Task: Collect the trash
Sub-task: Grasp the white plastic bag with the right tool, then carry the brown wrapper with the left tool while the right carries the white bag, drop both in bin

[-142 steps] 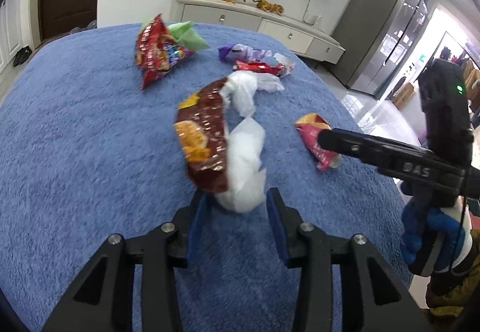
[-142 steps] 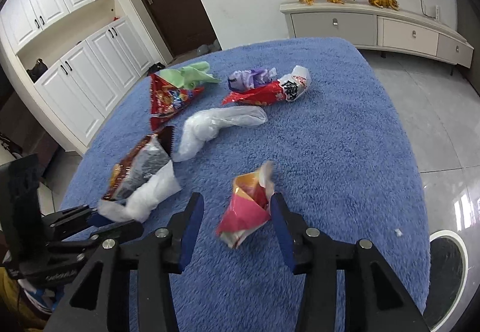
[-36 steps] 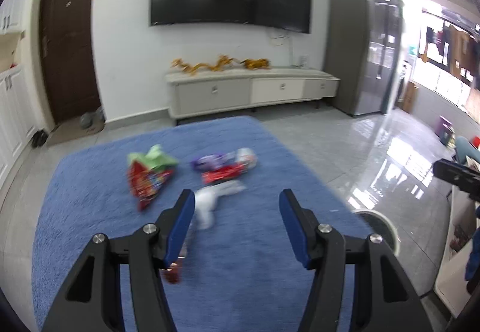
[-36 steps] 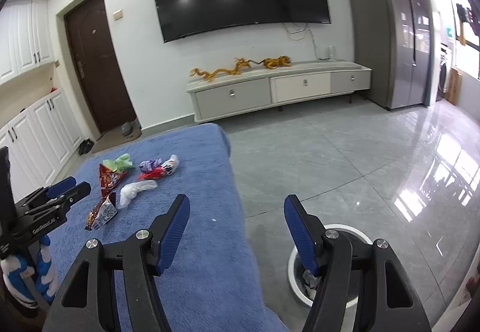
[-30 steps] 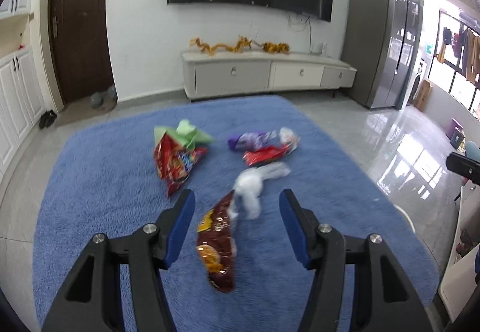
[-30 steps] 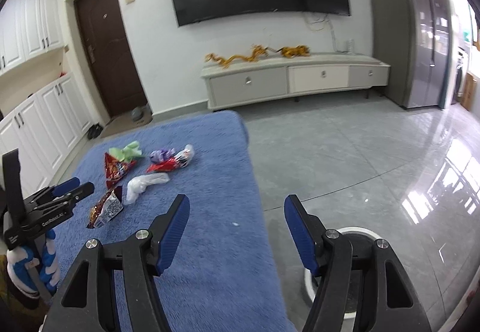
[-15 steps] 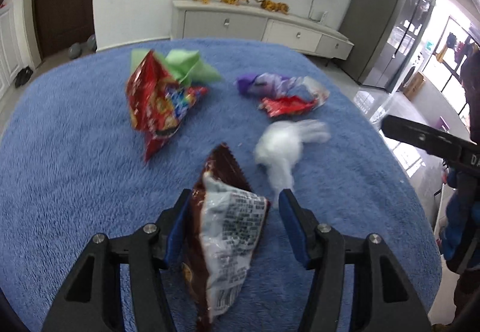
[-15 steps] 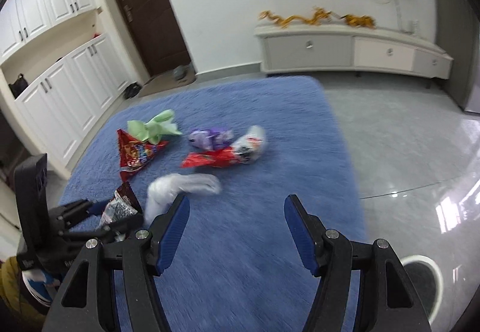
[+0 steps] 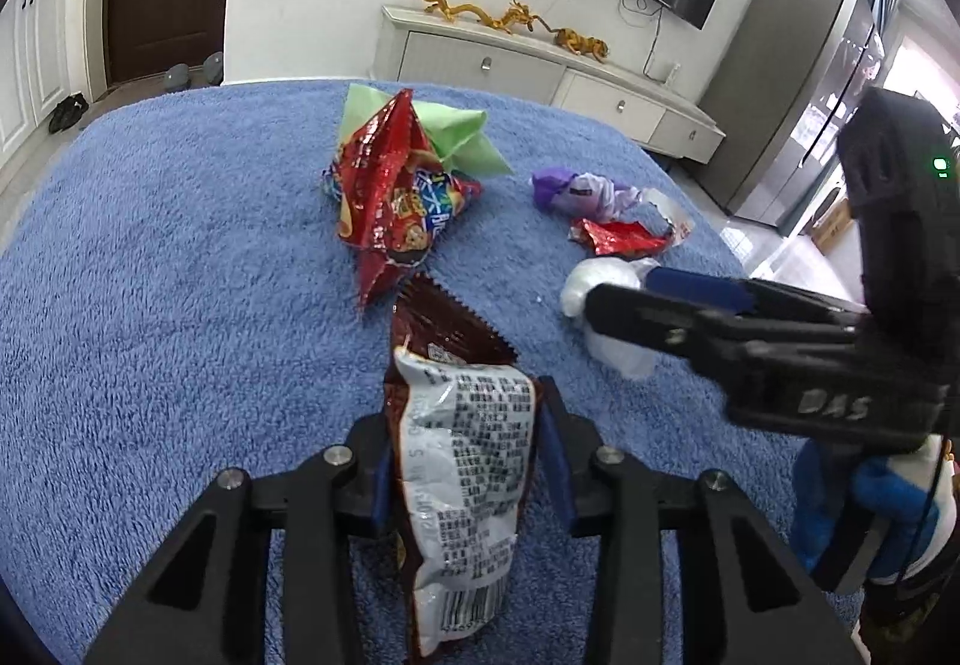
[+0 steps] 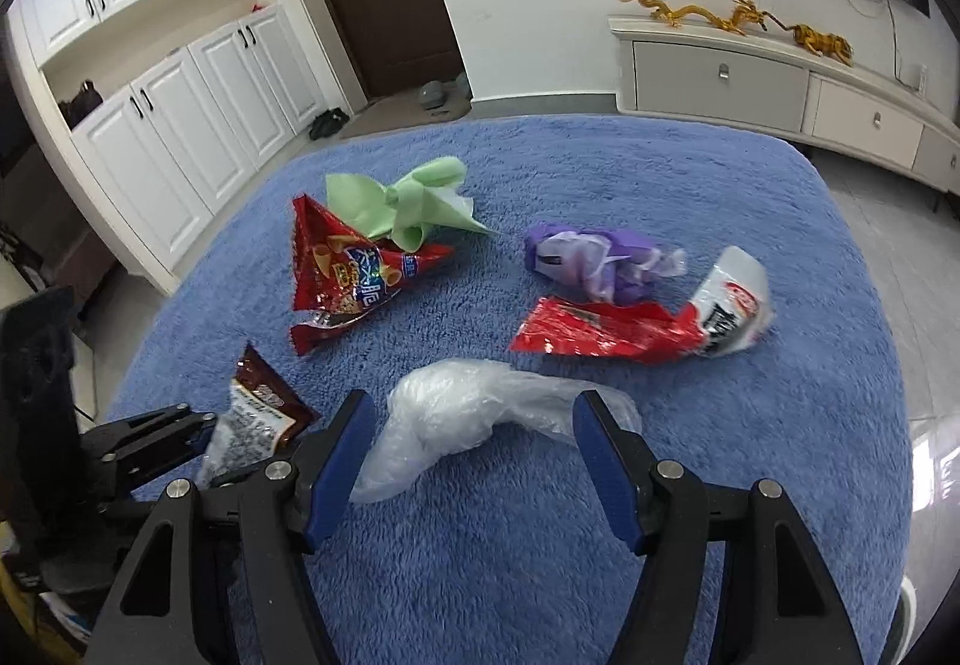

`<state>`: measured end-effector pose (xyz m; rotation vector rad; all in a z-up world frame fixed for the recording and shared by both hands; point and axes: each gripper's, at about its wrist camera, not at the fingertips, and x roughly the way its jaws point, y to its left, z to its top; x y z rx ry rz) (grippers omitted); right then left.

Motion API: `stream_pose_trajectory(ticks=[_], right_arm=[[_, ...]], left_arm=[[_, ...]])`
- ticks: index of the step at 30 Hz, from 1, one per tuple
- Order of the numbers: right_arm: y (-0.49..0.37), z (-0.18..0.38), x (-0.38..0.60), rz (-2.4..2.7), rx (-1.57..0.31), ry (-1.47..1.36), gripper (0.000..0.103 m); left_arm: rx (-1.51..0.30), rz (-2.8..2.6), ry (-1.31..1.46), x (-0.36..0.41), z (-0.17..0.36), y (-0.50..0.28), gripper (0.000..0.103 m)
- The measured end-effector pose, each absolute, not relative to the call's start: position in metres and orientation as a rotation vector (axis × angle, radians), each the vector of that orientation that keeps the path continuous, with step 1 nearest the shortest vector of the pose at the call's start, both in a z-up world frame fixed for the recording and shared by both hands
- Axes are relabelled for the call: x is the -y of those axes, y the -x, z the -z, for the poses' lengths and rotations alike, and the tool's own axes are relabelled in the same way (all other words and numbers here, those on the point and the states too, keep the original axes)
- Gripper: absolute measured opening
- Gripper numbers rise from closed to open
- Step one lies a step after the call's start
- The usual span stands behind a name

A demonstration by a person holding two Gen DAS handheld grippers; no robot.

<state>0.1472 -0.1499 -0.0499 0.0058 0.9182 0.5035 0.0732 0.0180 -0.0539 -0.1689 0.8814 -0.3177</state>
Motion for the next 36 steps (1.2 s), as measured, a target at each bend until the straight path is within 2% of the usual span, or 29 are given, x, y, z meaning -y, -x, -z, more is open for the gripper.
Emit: stream_pose_trajectory(ticks=[1,3,4,5,6,8,16,22,36], right_arm=[[-0.149,0.054,0.148,-0.495,-0.925,0.0,0.066],[-0.153,0.06,0.148,-0.479,-0.934,0.003,0.058],[-0.154,0.061,0.149,-0.474,-0.926,-0.001,0.051],[-0.154,0.061,0.151,-0.47,-0.922,-0.003,0.039],[-0.154,0.06,0.152,-0.472,-0.922,-0.014,0.034],[-0.151,0.059,0.155,-0.475,-0.924,-0.026,0.031],[-0.102,0.034,0.172,-0.505,-0.873,-0.045,0.029],[-0.054,0.003,0.199,-0.5,-0.808,-0.103,0.029],[0.054,-0.053,0.318,-0.3,-0.596,-0.238,0.029]], left_arm=[[-0.881,0.317,0.167,-0.019,0.054,-0.075,0.037],[-0.879,0.314,0.164,-0.021,0.052,-0.073,0.037],[-0.878,0.313,0.164,-0.021,0.052,-0.073,0.036],[-0.877,0.311,0.164,-0.021,0.051,-0.073,0.035],[-0.876,0.309,0.165,-0.021,0.051,-0.073,0.035],[-0.865,0.302,0.159,-0.021,0.05,-0.07,0.033],[-0.827,0.304,0.141,-0.026,0.034,-0.037,0.029],[-0.76,0.313,0.098,-0.019,0.001,-0.001,0.027],[-0.66,0.447,-0.054,0.08,-0.066,0.052,0.027]])
